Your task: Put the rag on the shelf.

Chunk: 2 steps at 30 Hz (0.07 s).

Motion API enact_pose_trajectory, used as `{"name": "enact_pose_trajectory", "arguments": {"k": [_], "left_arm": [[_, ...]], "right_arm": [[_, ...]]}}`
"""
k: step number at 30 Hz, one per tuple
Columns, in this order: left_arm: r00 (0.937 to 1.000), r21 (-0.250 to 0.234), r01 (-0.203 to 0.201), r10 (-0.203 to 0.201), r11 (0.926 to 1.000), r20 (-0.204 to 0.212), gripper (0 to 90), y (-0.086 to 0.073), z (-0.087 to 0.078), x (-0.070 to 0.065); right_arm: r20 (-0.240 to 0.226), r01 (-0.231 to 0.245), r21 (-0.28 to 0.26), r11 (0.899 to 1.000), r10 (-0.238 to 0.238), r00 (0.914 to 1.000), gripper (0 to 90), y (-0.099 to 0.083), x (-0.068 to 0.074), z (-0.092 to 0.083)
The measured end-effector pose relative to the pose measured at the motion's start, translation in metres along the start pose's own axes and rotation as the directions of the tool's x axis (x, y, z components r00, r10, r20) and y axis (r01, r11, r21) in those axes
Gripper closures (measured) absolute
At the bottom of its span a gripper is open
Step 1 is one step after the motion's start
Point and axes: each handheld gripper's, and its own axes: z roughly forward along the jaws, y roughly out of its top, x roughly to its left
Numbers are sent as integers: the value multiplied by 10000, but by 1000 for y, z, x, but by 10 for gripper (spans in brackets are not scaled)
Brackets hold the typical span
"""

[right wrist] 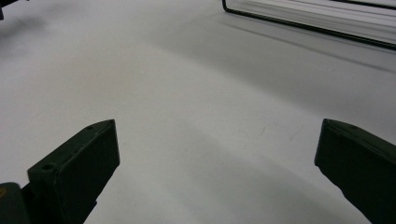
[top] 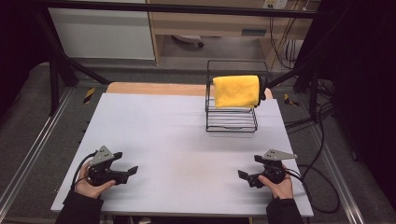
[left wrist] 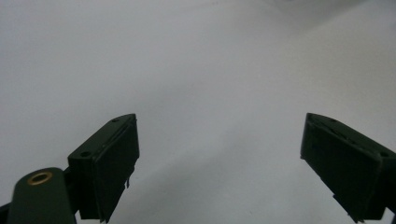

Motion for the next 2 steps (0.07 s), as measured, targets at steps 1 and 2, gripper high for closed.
{"name": "enact_pose_trajectory", "arguments": {"k": [1,2], "left_arm": [[10000,19,-5,5,10000,-10,117,0,0,0],[10000,16,4,-4,10000,-16,117,0,0,0]], "right_arm": [[15,31,-8,10000,-31,10000,6,0,0,0],[26,21,-9,10000,-21,10000,7,0,0,0]]}}
